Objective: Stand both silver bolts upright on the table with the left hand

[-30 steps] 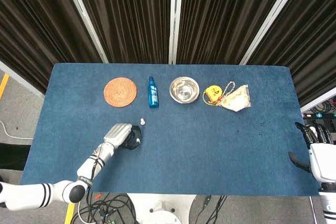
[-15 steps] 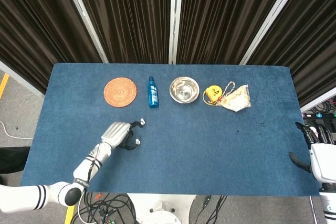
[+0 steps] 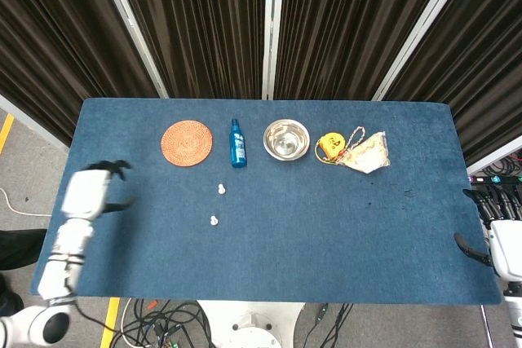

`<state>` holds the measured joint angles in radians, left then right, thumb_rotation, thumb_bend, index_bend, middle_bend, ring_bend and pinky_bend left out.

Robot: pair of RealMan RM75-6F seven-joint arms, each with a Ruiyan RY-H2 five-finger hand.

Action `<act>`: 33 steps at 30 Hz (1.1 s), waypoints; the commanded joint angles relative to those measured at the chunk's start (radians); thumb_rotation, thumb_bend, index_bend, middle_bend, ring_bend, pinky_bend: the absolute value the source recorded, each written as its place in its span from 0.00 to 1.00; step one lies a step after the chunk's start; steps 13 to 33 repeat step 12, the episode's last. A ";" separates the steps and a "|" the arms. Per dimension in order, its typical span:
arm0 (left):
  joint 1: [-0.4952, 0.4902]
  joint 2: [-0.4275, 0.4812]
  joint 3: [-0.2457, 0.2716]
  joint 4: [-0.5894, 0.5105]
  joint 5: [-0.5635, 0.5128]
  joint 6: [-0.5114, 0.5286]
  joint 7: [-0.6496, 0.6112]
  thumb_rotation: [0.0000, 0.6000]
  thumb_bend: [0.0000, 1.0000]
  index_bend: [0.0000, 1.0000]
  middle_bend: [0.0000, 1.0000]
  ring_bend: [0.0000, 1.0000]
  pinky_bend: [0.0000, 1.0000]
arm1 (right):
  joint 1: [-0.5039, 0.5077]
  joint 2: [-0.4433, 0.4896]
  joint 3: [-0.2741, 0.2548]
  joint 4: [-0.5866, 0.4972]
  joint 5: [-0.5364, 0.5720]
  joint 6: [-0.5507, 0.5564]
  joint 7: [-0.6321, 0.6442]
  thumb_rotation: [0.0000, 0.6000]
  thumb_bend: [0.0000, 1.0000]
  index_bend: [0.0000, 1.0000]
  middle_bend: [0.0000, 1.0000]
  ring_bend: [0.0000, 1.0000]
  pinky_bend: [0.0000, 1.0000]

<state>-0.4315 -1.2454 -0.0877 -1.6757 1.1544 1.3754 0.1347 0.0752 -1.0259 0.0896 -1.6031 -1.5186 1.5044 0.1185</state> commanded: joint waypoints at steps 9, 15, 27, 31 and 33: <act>0.268 0.101 0.100 0.062 0.119 0.226 -0.134 1.00 0.13 0.27 0.17 0.06 0.08 | -0.016 -0.013 -0.012 -0.014 -0.044 0.050 0.004 1.00 0.18 0.13 0.14 0.03 0.10; 0.308 0.101 0.120 0.050 0.166 0.265 -0.140 1.00 0.13 0.26 0.17 0.06 0.08 | -0.019 -0.015 -0.017 -0.022 -0.047 0.053 -0.001 1.00 0.18 0.13 0.14 0.03 0.10; 0.308 0.101 0.120 0.050 0.166 0.265 -0.140 1.00 0.13 0.26 0.17 0.06 0.08 | -0.019 -0.015 -0.017 -0.022 -0.047 0.053 -0.001 1.00 0.18 0.13 0.14 0.03 0.10; 0.308 0.101 0.120 0.050 0.166 0.265 -0.140 1.00 0.13 0.26 0.17 0.06 0.08 | -0.019 -0.015 -0.017 -0.022 -0.047 0.053 -0.001 1.00 0.18 0.13 0.14 0.03 0.10; 0.308 0.101 0.120 0.050 0.166 0.265 -0.140 1.00 0.13 0.26 0.17 0.06 0.08 | -0.019 -0.015 -0.017 -0.022 -0.047 0.053 -0.001 1.00 0.18 0.13 0.14 0.03 0.10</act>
